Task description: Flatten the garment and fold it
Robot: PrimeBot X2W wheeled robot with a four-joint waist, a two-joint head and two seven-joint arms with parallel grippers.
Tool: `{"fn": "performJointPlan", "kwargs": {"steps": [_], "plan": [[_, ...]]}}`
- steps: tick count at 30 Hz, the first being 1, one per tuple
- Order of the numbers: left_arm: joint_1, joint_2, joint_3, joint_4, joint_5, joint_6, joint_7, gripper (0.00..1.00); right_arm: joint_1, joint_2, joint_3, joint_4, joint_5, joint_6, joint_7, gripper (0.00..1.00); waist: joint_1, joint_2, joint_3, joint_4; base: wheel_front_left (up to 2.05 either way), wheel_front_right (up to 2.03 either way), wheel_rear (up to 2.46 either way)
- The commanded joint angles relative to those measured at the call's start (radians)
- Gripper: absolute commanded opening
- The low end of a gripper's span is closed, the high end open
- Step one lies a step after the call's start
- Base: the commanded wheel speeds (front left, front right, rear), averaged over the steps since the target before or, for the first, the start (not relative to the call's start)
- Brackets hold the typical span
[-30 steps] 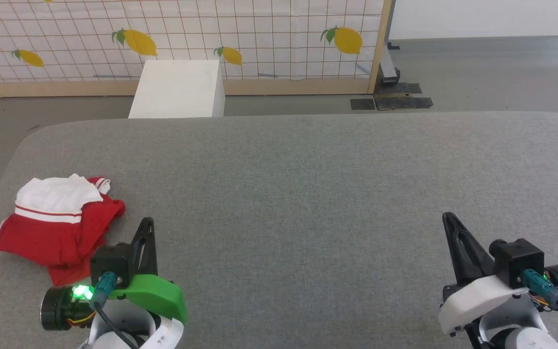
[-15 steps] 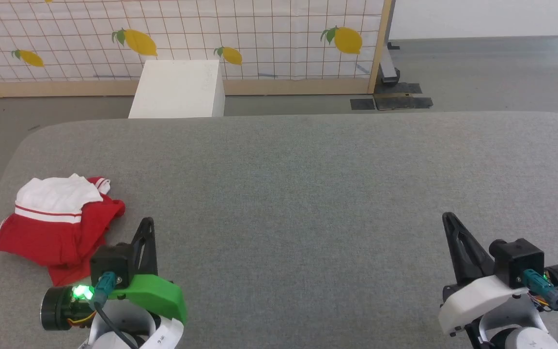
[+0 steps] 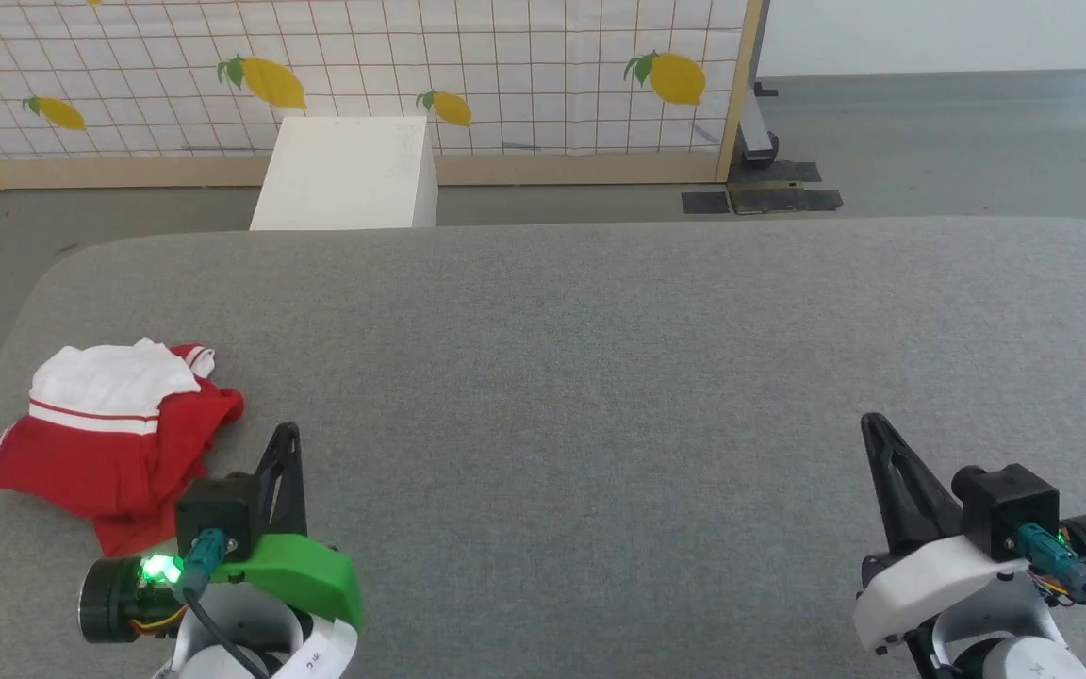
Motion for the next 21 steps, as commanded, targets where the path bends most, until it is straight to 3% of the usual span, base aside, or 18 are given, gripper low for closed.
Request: {"fn": "performJointPlan", "kwargs": {"steps": [1, 21], "plan": [[0.013, -0.006, 0.004, -0.002, 0.01, -0.001, 0.001, 0.0, -0.018, 0.003, 0.002, -0.006, -0.006, -0.002, 0.0, 0.0, 0.0, 0.0, 0.0, 0.0, 0.0, 0.0, 0.0], [0.013, -0.006, 0.004, -0.002, 0.01, -0.001, 0.001, 0.0, -0.018, 0.003, 0.002, -0.006, -0.006, -0.002, 0.0, 0.0, 0.0, 0.0, 0.0, 0.0, 0.0, 0.0, 0.0]]}}
